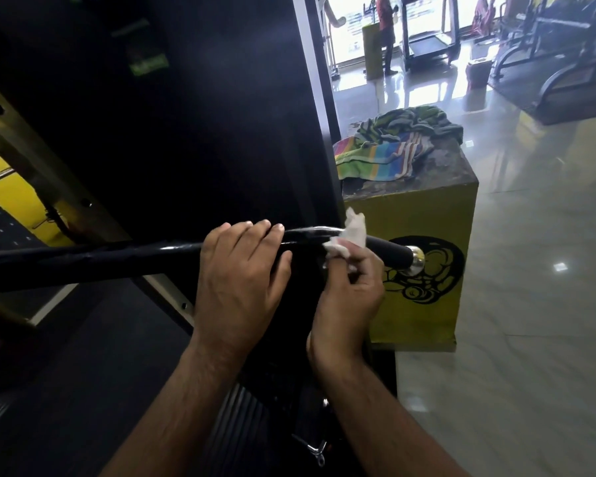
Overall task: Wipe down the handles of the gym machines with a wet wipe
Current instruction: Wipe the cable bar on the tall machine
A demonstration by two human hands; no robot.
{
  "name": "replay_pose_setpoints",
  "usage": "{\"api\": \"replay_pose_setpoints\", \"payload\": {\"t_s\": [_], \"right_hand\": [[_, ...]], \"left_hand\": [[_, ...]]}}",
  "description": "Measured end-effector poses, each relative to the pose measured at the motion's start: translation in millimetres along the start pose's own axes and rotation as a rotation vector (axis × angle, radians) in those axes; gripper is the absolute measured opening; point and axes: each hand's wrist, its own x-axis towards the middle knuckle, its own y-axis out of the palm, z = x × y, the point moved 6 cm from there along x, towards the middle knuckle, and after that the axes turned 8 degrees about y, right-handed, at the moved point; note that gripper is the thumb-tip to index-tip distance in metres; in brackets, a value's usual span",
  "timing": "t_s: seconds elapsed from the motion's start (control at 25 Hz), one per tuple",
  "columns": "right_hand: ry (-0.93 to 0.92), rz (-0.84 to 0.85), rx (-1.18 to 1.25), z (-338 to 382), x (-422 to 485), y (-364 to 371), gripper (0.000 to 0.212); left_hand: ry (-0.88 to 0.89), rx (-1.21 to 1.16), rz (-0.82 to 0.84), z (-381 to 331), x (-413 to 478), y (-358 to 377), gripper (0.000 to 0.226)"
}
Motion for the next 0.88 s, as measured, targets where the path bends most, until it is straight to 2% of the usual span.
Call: {"api": "replay_pose_setpoints", "payload": {"t_s": [0.04, 0.12, 0.24, 0.32, 0.4, 0.44, 0.56, 0.6, 0.72, 0.76, 0.88], "right_hand": [[-0.122, 0.027, -0.142, 9.8, 4.1, 0.3, 0.015], [-0.252, 0.071, -0.347, 20.1, 9.6, -0.7, 0.018], [-0.432, 0.217, -0.526, 26.5, 6.7, -3.6, 0.033], [-0.6, 0.285, -0.694, 31.5, 12.5, -6.3, 0.032], [-0.556, 0.232, -0.795, 37.8, 27.6, -12.5, 0.024], [-0.542, 0.255, -0.809, 39.0, 29.8, -12.2, 0.023], [-0.782, 0.593, -0.896, 37.7, 6.7, 7.1, 0.023], [-0.812, 0.677, -0.956, 33.6, 11.2, 10.6, 0.023], [-0.554, 0.637, -1.132, 30.9, 56.2, 13.2, 0.028], [-0.483, 0.671, -1.126, 29.7, 61.1, 14.6, 0.03], [-0.502, 0.921, -1.065, 25.5, 46.0, 32.2, 0.031]], "left_hand": [[-0.005, -0.009, -0.013, -1.2, 0.2, -1.3, 0.035], [-0.01, -0.021, -0.033, -3.1, 0.1, -2.4, 0.034], [-0.021, -0.036, -0.035, -4.8, -1.1, -2.6, 0.033], [-0.05, -0.045, -0.043, -4.9, -1.5, -2.6, 0.032], [-0.067, -0.056, -0.041, -8.0, -3.6, -1.2, 0.031], [-0.066, -0.059, -0.041, -9.9, -5.1, -0.8, 0.03], [-0.059, -0.055, -0.022, -12.3, -9.0, 0.6, 0.03], [-0.063, -0.06, -0.008, -11.2, -9.9, 1.7, 0.031], [-0.098, -0.089, 0.027, -8.2, -14.0, 4.9, 0.033], [-0.102, -0.085, 0.034, -8.5, -16.2, 5.8, 0.033], [-0.091, -0.065, 0.051, -7.5, -19.8, 8.1, 0.032]]}}
